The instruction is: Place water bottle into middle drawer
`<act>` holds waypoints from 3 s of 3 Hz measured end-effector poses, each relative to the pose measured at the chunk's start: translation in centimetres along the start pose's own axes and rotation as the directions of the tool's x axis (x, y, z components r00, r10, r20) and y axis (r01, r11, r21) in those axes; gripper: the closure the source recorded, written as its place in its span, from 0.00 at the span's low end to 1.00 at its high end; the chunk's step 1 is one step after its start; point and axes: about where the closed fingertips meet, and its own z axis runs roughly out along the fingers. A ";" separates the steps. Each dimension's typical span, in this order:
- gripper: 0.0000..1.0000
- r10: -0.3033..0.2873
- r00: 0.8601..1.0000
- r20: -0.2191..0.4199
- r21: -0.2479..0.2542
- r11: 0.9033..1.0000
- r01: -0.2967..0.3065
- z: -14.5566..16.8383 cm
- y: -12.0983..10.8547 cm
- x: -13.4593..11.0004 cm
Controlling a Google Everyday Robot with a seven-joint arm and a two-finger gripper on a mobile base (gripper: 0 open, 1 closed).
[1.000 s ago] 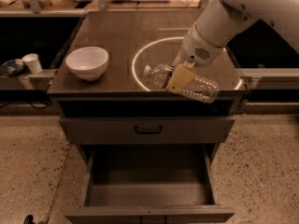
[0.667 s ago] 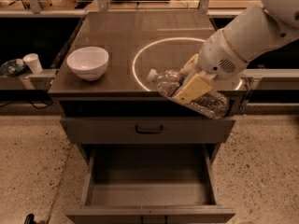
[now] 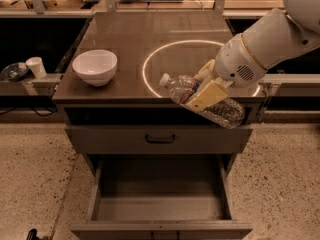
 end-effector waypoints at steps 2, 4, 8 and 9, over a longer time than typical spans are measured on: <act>1.00 0.106 0.840 0.532 -0.092 0.993 -0.067 8.1 -0.2 3.7; 1.00 0.077 0.624 0.778 -0.080 0.996 -0.023 8.5 -0.6 5.4; 1.00 -0.040 0.629 0.776 -0.046 0.992 0.119 17.8 1.4 17.3; 1.00 -0.075 0.662 0.746 -0.016 0.991 0.131 18.8 1.7 19.2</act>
Offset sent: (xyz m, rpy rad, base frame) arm 0.0086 -0.0071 -0.1075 1.3391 -0.1466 0.0446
